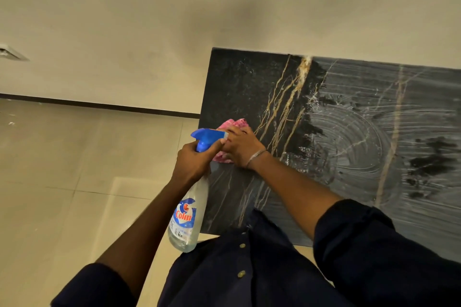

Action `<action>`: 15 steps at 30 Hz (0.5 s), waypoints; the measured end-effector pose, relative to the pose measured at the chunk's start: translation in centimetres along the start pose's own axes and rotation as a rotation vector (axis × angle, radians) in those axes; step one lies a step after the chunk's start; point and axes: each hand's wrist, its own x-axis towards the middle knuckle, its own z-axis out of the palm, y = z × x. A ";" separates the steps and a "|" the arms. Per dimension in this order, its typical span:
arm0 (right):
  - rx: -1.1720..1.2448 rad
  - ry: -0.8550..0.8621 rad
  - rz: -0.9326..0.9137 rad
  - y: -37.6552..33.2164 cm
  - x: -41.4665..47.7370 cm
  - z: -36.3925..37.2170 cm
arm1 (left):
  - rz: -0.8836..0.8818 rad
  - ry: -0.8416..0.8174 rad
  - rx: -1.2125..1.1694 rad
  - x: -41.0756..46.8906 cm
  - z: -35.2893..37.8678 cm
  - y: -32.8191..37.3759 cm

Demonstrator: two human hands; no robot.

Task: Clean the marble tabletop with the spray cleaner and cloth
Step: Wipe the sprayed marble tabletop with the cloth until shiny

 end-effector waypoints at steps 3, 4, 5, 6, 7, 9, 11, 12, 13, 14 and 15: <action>-0.002 -0.008 0.046 3.5 -4.9 2.0 | 0.021 -0.022 -0.011 -0.1 0.4 0.2; 0.003 -0.009 0.077 4.7 -6.4 2.5 | 0.022 -0.021 -0.016 -0.1 0.5 0.2; 0.002 -0.004 0.106 5.7 -7.8 3.0 | 0.021 -0.016 -0.020 -0.1 0.7 0.3; 0.003 0.003 0.127 6.4 -9.1 3.4 | 0.015 -0.012 -0.021 -0.1 0.8 0.3; 0.005 0.026 0.149 6.9 -10.1 3.7 | 0.007 -0.013 -0.023 -0.1 0.9 0.4; -0.012 0.045 0.205 7.2 -10.9 4.0 | 0.001 -0.021 -0.018 -0.1 1.2 0.5; -0.024 0.046 0.211 6.8 -10.5 3.8 | 0.009 -0.017 -0.005 -0.3 1.3 0.5; -0.015 0.037 0.203 6.4 -10.0 3.5 | 0.017 -0.011 0.000 -0.3 1.3 0.4; -0.018 0.020 0.184 5.8 -9.3 3.1 | 0.029 -0.005 0.000 -0.4 1.3 0.3; -0.028 -0.002 0.149 5.2 -8.5 2.6 | 0.044 -0.002 -0.004 -0.4 1.2 0.2; -0.034 -0.013 0.110 4.4 -7.5 1.9 | 0.055 0.001 -0.014 -0.6 1.1 0.0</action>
